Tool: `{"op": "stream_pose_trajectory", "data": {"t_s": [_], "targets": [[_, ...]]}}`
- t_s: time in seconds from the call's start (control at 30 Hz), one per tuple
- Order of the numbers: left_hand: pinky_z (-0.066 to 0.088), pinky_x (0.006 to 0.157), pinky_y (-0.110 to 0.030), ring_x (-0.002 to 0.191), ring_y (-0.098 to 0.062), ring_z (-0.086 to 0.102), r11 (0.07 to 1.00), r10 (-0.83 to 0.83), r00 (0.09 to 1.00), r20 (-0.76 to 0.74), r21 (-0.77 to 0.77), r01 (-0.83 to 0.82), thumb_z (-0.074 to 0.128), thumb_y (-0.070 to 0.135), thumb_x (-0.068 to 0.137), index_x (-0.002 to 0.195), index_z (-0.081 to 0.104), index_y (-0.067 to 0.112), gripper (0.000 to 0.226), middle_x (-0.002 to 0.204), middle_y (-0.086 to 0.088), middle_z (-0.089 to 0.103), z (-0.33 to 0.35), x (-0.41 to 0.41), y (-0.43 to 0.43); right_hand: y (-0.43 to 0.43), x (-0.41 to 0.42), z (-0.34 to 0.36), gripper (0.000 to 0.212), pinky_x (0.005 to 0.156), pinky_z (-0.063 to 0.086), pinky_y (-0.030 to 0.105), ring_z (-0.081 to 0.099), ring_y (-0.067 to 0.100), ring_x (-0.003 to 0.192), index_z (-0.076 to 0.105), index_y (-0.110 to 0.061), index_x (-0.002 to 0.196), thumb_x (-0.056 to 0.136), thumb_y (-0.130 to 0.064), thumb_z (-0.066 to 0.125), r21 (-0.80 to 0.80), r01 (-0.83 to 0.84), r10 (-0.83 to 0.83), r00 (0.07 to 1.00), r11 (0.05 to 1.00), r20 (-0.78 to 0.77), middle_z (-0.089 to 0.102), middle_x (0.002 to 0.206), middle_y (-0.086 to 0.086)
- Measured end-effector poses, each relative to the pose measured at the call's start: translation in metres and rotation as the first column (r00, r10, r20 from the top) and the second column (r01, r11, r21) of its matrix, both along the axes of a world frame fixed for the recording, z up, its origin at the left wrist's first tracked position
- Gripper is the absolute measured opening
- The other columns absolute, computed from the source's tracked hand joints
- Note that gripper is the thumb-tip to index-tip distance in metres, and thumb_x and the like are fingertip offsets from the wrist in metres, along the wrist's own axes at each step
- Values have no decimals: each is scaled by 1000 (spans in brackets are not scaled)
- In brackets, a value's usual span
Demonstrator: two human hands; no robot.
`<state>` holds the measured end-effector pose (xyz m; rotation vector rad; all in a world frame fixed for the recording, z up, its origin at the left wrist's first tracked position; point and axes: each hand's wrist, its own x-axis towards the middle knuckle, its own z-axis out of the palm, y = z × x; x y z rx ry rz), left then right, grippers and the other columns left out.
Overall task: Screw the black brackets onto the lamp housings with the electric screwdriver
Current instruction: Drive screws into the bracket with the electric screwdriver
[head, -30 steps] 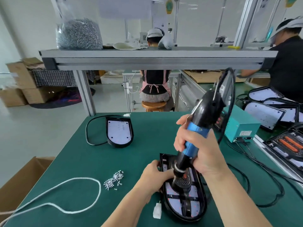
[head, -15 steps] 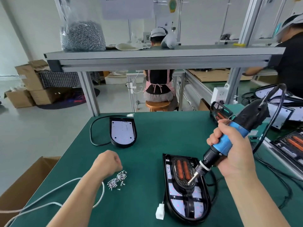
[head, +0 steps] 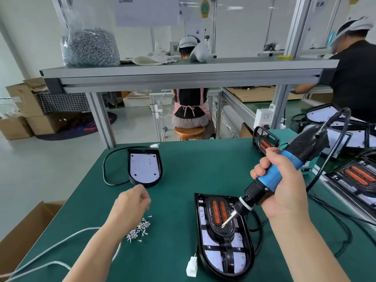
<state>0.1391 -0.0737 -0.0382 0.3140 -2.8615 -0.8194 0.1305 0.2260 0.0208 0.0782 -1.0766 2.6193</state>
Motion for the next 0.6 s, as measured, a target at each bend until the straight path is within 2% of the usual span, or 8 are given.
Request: {"op": "stream_pose_trajectory", "data": {"t_s": [0.07, 0.13, 0.2, 0.4, 0.5, 0.6], "targets": [[53, 69, -31, 68, -19, 66, 942, -35, 998, -60, 330, 53, 67, 9, 86, 75, 68, 17, 13, 69, -1, 73, 10, 13, 20, -3, 0, 3, 16, 53, 45, 22, 46, 12, 51, 57, -18, 83, 94, -7, 59, -42, 42, -42, 999, 998, 13, 49, 66, -2], [54, 67, -24, 67, -15, 67, 735, -141, 989, -41, 665, 132, 73, 3, 84, 76, 74, 13, 13, 75, -9, 75, 17, 27, 46, -6, -1, 7, 13, 54, 46, 23, 47, 11, 51, 56, -17, 85, 94, -7, 59, -88, 73, -72, 997, 993, 18, 50, 66, -2], [52, 67, -19, 70, -13, 66, 538, -230, 973, -22, 830, 146, 76, 0, 80, 79, 78, 13, 13, 79, -13, 75, 17, 40, 70, -8, -1, 12, 12, 54, 47, 23, 48, 11, 51, 55, -15, 86, 94, -7, 60, -124, 98, -96, 995, 987, 19, 51, 66, -2], [54, 64, -20, 70, -15, 67, 173, -273, 962, -20, 982, 70, 77, 3, 64, 80, 80, 6, 17, 85, -17, 73, 17, 53, 104, -11, 1, 19, 12, 54, 48, 23, 48, 12, 50, 55, -14, 87, 94, -7, 60, -157, 131, -129, 991, 979, 19, 51, 65, -2], [54, 61, -20, 67, -16, 66, 96, -275, 961, -23, 994, 51, 76, 2, 62, 80, 79, 4, 19, 84, -19, 73, 18, 53, 106, -10, 3, 18, 11, 54, 48, 24, 48, 12, 51, 54, -14, 88, 94, -8, 60, -149, 133, -131, 991, 980, 19, 51, 67, -2], [54, 60, -20, 66, -16, 66, 87, -281, 960, -12, 995, 38, 76, 0, 63, 81, 79, 3, 19, 84, -20, 72, 17, 52, 108, -8, 3, 17, 12, 54, 48, 24, 48, 12, 51, 55, -15, 86, 94, -8, 60, -146, 134, -132, 991, 980, 24, 51, 67, -2]]}}
